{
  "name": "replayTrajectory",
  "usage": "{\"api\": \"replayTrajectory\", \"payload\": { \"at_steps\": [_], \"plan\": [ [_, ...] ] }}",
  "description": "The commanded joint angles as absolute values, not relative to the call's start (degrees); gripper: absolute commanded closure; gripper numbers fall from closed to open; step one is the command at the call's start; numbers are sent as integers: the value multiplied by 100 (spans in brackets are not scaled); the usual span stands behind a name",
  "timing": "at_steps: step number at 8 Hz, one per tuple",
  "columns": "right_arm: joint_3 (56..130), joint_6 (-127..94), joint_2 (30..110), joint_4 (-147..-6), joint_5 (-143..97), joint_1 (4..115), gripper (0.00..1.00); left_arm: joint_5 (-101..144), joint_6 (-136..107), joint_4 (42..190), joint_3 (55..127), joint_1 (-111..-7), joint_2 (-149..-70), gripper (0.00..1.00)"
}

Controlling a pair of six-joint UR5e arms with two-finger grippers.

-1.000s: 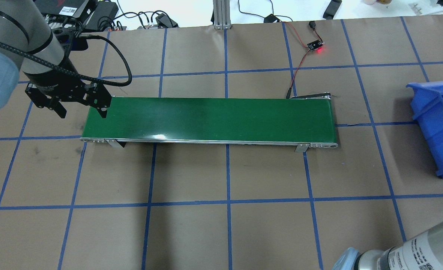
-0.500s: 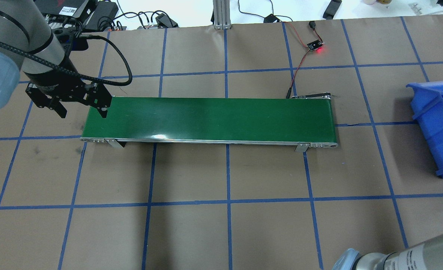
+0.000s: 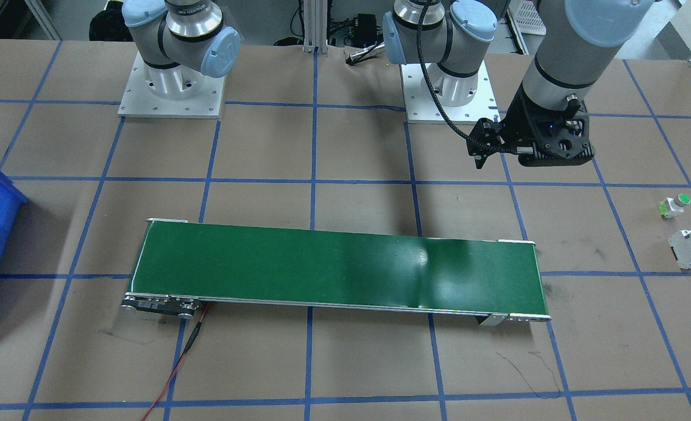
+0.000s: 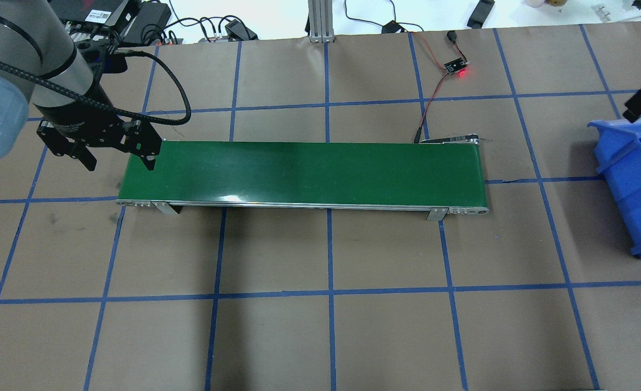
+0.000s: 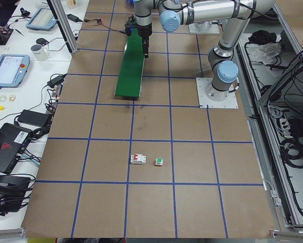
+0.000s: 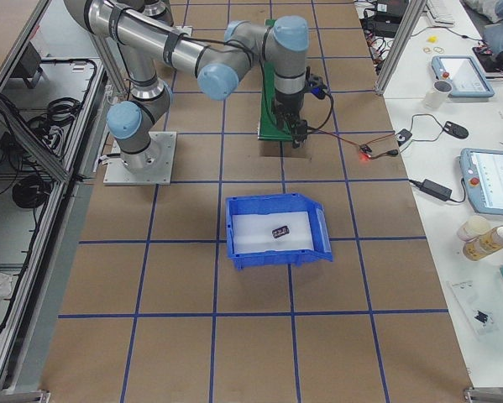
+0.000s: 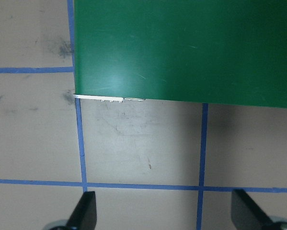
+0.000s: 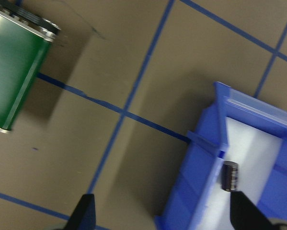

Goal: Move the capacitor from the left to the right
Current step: 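Lower the capacitor into the blue bin and open the right gripper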

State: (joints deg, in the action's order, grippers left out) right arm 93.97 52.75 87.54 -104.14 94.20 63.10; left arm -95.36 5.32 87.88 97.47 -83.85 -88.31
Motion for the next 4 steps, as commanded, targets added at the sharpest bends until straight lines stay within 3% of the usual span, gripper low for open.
{"api": "replayTrajectory", "payload": {
  "at_steps": [1,4],
  "plan": [
    [9238,3024,9210,-9187,9413,7738,0,-9536,545,8763,9738,-8385,-8833,0],
    [9220,755,9229,-9184,9325,9172,0,-9536,501,8754,9738,-8385,-8842,0]
  ]
}}
